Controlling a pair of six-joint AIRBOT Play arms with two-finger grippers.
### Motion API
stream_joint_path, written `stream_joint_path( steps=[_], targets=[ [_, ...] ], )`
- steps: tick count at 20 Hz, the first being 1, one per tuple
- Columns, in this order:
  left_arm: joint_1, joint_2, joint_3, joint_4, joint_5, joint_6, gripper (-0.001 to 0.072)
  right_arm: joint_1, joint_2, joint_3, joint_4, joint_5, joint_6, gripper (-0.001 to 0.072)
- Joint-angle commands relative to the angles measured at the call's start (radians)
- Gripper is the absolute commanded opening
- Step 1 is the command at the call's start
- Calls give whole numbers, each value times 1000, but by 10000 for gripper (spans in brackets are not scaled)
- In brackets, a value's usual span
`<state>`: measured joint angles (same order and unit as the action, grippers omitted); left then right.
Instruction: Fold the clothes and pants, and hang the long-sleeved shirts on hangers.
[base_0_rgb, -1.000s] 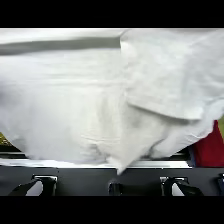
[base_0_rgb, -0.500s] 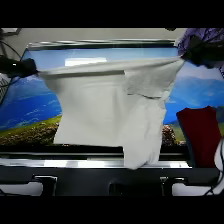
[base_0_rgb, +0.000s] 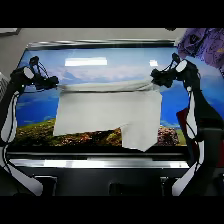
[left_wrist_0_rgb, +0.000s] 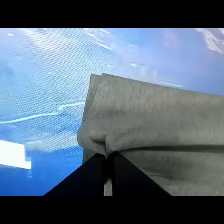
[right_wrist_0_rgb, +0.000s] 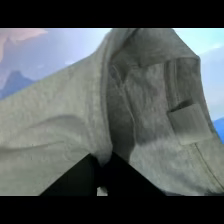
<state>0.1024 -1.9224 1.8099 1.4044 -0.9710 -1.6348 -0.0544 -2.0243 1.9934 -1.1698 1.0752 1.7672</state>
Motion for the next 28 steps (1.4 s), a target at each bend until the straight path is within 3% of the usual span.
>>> stream_joint_path(
  steps=[1,2,3,4,8,12,16,19,28],
  targets=[
    [2,-27,2,-33,9,-5,99,8,-37,1,9,27,18,119],
    [10,-22,10,-44,-11,-5,253,1,-25,2,9,64,10,220],
    [20,-19,29,-56,-49,-5,487,-12,-7,2,3,106,-3,344],
    [37,-13,58,-69,-108,-4,641,-29,21,2,-5,162,-31,428],
    [147,82,101,-69,-279,0,645,-150,163,1,-122,415,-222,491],
    [259,228,-32,-134,-374,35,644,-349,269,-169,143,532,-340,485],
    [295,362,-268,-185,-364,41,644,-420,364,-541,265,463,-453,485],
    [288,378,-322,-185,-367,40,644,-399,372,-741,314,378,-537,485],
    [289,369,-322,-182,-368,41,643,-284,365,-912,330,178,-593,484]
  ],
)
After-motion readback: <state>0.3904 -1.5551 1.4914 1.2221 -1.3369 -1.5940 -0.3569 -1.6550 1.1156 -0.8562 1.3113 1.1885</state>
